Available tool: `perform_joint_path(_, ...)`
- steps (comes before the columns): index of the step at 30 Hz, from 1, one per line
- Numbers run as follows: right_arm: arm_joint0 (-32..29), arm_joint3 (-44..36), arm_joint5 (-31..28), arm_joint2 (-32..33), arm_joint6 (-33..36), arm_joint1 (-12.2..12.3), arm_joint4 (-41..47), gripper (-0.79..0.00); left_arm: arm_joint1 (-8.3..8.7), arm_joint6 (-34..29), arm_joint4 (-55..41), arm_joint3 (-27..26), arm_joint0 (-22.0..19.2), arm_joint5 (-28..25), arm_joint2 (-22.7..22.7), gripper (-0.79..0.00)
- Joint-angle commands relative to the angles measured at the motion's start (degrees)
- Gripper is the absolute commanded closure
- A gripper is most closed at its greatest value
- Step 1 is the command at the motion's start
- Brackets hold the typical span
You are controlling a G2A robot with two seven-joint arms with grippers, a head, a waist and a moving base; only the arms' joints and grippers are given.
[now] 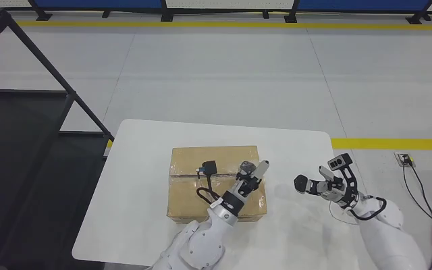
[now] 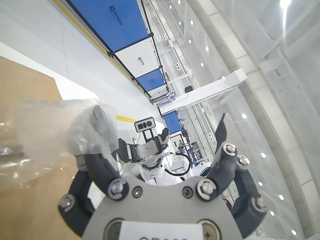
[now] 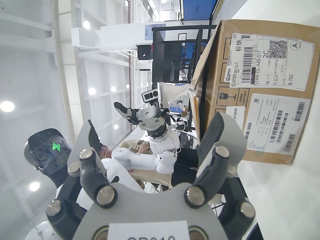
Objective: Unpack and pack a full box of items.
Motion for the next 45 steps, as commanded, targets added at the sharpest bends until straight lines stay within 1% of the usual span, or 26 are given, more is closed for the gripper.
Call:
perform_joint_path(1, -0.19, -0.07, 0.02, 0.17, 0.02, 0.06, 0.18, -0.785, -0.25, 0.12, -0.07, 0.67, -0.37, 0.2, 0.2, -0.785)
perform_joint_path(14, -0.86, 0.09, 0.11, 0.93, 0.11, 0.33, 0.91, -0.785, -1.7, -0.56, 1.27, 4.22, -1.44, 0.68, 2.13, -0.785)
perform_joint_path(25, -1.34, 0.51, 0.11, 1.34, 0.11, 0.46, 1.27, -0.785, -3.01, -0.85, 0.5, 6.89, -2.79, 1.26, 2.79, -0.785)
perform_joint_path(36, -1.44, 0.0, 0.33, 1.23, 0.33, 0.49, 1.07, -0.785, -3.72, -0.73, 0.86, 5.67, -2.46, 0.73, 1.98, -0.785)
perform_joint_path(45, -2.1, -0.8, 0.14, 1.49, 0.14, 0.61, 1.0, -0.785, -4.31, -0.84, 1.29, 5.73, -2.17, 0.69, 1.74, -0.785)
